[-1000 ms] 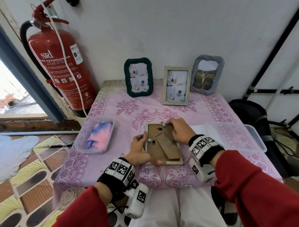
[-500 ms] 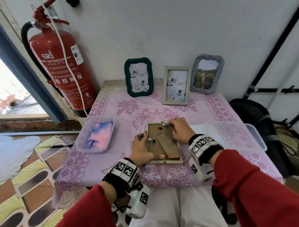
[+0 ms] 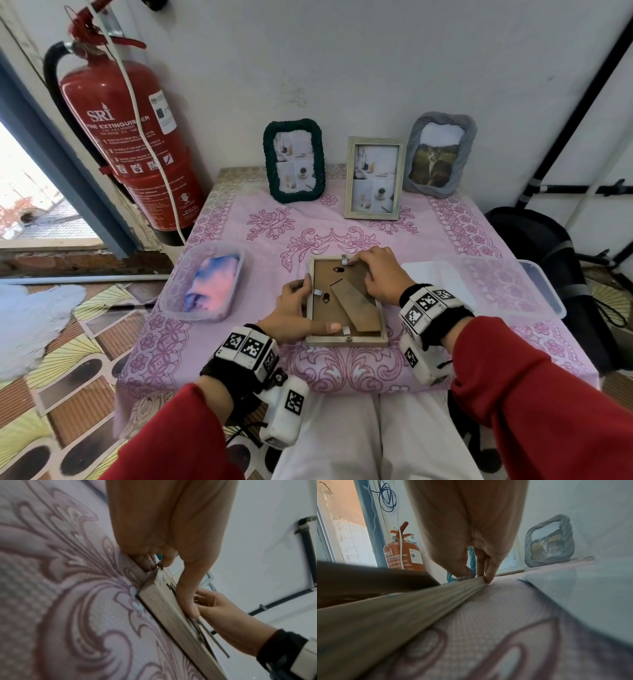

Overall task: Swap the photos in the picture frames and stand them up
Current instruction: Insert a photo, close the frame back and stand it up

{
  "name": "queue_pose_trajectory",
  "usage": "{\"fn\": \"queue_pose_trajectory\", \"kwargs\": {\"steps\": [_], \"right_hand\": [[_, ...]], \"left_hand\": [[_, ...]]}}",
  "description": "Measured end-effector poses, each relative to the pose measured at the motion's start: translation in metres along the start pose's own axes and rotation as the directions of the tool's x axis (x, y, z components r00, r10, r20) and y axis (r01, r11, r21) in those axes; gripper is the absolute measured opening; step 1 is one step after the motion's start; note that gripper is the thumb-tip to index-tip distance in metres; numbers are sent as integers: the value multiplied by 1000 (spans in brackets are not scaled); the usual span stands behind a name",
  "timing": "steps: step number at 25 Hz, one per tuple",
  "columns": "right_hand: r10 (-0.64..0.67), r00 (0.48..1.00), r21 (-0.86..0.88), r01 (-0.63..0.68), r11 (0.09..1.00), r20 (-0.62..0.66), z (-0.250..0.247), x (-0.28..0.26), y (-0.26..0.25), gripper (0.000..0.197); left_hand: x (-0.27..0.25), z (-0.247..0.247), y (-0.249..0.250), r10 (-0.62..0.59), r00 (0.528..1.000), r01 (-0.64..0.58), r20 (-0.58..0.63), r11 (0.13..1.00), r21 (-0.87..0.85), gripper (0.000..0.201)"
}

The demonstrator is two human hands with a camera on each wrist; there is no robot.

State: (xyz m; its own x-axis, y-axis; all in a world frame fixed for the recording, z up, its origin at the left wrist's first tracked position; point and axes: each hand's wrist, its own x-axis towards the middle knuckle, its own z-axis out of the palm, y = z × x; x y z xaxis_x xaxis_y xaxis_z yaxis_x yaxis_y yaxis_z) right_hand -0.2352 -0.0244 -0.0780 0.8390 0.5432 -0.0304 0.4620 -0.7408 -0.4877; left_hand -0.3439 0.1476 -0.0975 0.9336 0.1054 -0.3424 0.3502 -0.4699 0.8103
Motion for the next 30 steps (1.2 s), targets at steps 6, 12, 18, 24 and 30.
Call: {"fn": "queue_pose_trajectory", "kwargs": {"steps": [6, 12, 18, 24, 30], "right_hand": [[-1, 1000, 12, 1, 1000, -2, 1, 1, 2, 49], [3, 1000, 9, -3, 1000, 3, 2, 1, 2, 50], [2, 1000, -11, -2, 1000, 28, 2, 1, 2, 51], [33, 996, 93, -40, 995, 81, 0, -3, 5, 45], [-65, 997, 139, 71, 988, -45, -4, -20, -2, 37]], "left_hand": [[1, 8, -1, 60, 995, -49, -76, 988, 147, 127], [3, 12, -1, 70, 989, -54, -129, 991, 121, 122], [0, 11, 1, 53, 991, -41, -125, 994, 100, 128], [-3, 5, -4, 56, 989, -71, -135, 992, -108, 96], [-11, 4, -5, 129, 956, -87, -264, 982, 166, 54]]}}
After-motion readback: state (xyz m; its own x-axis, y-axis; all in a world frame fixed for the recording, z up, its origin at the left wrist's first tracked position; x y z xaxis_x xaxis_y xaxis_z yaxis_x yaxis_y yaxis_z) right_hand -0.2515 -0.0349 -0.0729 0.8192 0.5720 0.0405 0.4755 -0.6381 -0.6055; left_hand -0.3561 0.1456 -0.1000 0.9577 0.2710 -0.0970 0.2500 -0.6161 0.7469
